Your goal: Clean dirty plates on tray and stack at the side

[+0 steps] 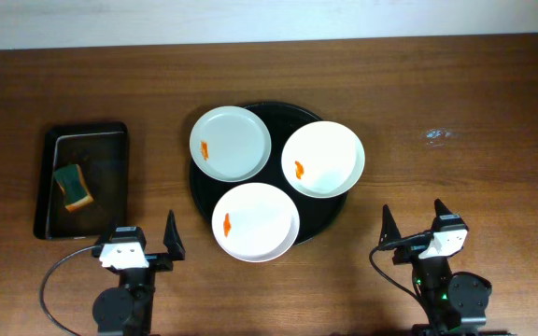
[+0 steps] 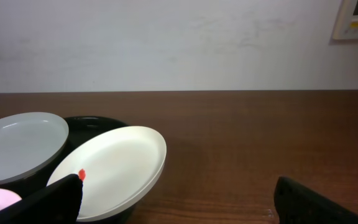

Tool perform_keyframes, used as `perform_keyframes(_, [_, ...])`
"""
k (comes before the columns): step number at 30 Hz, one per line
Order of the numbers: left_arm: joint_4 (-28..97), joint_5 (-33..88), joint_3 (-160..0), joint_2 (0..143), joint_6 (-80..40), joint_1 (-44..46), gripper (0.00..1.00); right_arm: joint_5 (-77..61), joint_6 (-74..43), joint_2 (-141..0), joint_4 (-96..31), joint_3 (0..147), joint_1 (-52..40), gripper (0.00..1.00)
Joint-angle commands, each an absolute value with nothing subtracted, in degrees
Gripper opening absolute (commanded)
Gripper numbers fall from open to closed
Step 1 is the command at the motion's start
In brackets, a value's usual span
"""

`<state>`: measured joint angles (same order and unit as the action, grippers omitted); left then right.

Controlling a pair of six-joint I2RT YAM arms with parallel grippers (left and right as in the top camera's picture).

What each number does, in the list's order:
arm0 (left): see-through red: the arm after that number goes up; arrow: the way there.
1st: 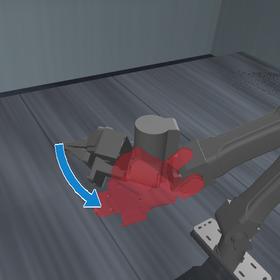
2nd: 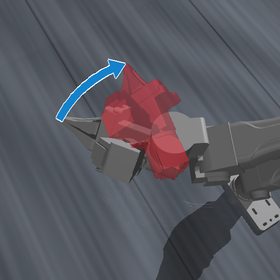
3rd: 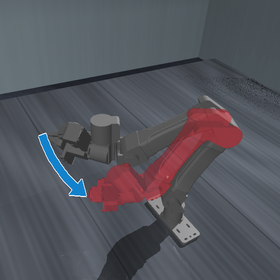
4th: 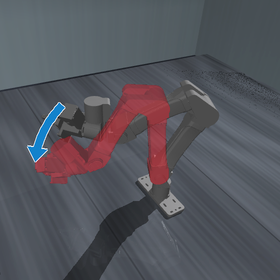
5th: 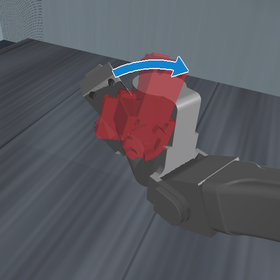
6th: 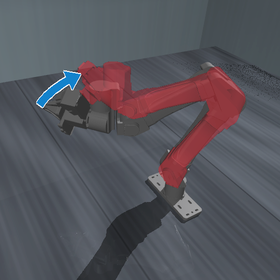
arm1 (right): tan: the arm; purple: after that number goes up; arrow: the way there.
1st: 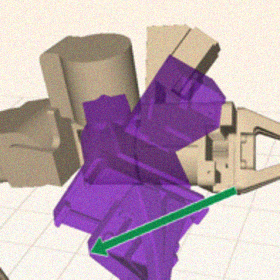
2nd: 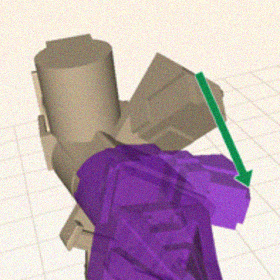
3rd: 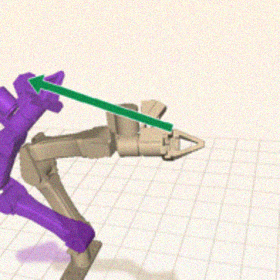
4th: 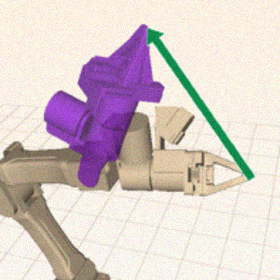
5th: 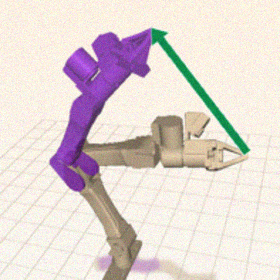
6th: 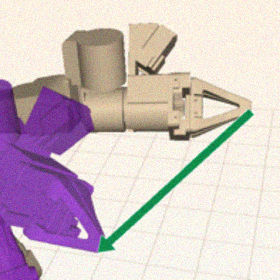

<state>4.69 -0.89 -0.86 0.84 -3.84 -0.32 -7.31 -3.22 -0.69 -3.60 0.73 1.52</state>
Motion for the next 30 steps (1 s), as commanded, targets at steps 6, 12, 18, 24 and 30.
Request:
perform_keyframes(6, [4.1, -0.8, -0.5, 0.4, -3.0, -0.1, 0.99, -7.9, -3.8, -0.4, -3.6, 0.3, 1.9, 0.99])
perform_keyframes(12, [-0.3, 7.4, -1.7, 0.5, -3.2, -0.1, 0.99, -15.8, -9.6, -0.4, -3.1, 2.5, 1.9, 0.99])
perform_keyframes(18, [3.4, 10.7, -15.7, 11.3, -3.2, -0.1, 0.99, -16.3, -9.5, -7.9, -12.0, 17.3, 1.9, 0.98])
perform_keyframes(24, [18.1, 12.3, -39.0, 34.9, -3.2, -0.1, 0.99, -16.4, -9.5, -27.9, -27.8, 38.2, 1.9, 0.99])
perform_keyframes(30, [33.8, 13.7, -62.0, 54.4, -3.1, 0.0, 0.99, -20.0, -9.5, -49.5, -47.2, 64.0, 1.9, 0.99])
